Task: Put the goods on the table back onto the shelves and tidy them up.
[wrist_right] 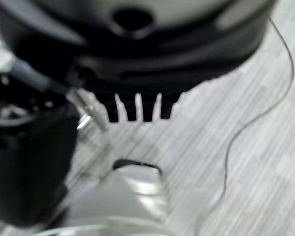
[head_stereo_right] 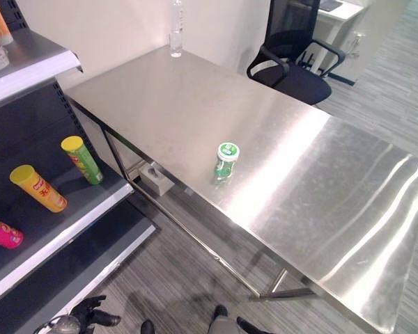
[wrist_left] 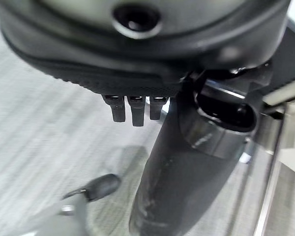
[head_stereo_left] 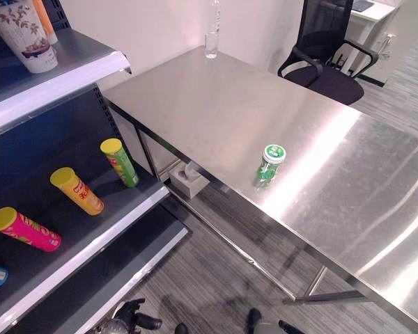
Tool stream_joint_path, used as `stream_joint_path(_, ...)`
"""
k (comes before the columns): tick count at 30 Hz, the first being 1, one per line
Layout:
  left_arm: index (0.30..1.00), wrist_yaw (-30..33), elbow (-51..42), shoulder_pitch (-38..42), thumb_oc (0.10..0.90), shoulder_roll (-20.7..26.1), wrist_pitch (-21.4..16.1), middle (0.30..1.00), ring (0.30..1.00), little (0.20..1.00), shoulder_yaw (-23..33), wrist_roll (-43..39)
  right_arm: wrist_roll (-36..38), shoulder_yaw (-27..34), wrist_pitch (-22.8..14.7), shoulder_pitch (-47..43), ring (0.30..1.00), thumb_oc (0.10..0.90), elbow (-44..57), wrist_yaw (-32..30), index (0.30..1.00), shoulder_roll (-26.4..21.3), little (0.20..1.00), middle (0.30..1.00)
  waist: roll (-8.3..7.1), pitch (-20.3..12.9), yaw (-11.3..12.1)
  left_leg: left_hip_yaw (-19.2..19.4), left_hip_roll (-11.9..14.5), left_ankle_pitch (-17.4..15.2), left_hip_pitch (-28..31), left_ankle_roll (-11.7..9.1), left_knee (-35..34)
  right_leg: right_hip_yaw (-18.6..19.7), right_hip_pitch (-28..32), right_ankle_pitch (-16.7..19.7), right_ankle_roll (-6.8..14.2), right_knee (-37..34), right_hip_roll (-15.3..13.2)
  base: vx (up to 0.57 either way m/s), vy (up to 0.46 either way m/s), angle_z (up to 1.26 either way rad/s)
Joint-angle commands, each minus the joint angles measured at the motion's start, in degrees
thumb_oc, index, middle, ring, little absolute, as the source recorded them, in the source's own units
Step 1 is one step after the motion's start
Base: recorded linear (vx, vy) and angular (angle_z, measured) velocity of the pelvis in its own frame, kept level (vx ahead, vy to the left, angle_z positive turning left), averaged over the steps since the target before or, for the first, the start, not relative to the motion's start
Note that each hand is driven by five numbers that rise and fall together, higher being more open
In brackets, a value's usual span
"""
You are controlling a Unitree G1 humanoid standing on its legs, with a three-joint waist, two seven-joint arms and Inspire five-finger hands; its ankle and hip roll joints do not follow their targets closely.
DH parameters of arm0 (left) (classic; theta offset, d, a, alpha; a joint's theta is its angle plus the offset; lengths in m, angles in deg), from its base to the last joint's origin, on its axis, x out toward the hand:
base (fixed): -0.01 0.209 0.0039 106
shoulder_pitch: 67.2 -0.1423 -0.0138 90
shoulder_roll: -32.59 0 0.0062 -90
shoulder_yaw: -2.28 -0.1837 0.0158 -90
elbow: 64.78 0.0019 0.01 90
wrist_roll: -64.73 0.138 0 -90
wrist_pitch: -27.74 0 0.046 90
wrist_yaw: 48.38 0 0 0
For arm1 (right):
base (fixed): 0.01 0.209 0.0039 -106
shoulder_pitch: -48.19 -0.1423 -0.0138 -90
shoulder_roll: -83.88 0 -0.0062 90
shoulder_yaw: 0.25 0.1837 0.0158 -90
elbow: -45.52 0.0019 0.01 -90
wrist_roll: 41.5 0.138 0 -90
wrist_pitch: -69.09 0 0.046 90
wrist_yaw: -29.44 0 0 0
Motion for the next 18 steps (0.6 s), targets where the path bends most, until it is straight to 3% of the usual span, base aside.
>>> stream_joint_path(1,0.900,0.0,-0.2,3.6,0.800,-0.6,-2.1,0.900,0.900,0.900,0.9,0.6,-0.8,-0.8,-1.2,-0.6,0.900,0.800,0.7,-1.0,0.900,-3.0,0.900,0.900,-3.75,-2.7,0.3,-1.6,-0.5,-4.1,-1.6,-1.9,2.1,0.8,1.6,-2.0,2.7,-2.4,0.5,0.06,-0.107,0.44)
stream_joint_path(8,0.900,0.0,0.1,2.9,0.800,-1.6,-2.0,0.900,0.900,0.900,0.7,1.5,0.1,0.7,-1.1,0.6,0.900,0.800,-0.5,-1.3,0.900,-3.0,0.900,0.900,-3.70,-3.4,-0.4,-1.4,1.4,-2.9,0.0,-3.3,0.6,-2.7,5.0,-2.4,2.6,-5.1,1.5,0.04,-0.052,0.18)
stream_joint_path(15,0.900,0.3,1.4,2.1,0.800,-1.6,-1.8,0.900,0.900,0.900,1.6,1.9,3.0,4.4,-1.6,1.7,0.900,0.800,-1.3,-2.1,0.900,-3.8,0.900,0.900,-3.43,-3.8,-1.2,-0.3,1.4,-3.1,1.2,-3.5,0.2,-3.8,6.0,-2.4,2.9,-5.4,1.3,0.01,0.006,0.02)
stream_joint_path(18,0.900,0.7,2.5,1.5,0.800,-0.5,-1.5,0.900,0.900,0.900,3.0,2.8,3.5,7.6,-1.7,1.5,0.900,0.800,-2.1,-3.1,0.900,-6.3,0.900,0.900,-3.63,-4.0,-1.4,0.1,1.4,-3.4,1.2,-3.5,0.3,-3.8,5.8,-2.2,3.1,-5.2,0.9,0.01,0.031,-0.02)
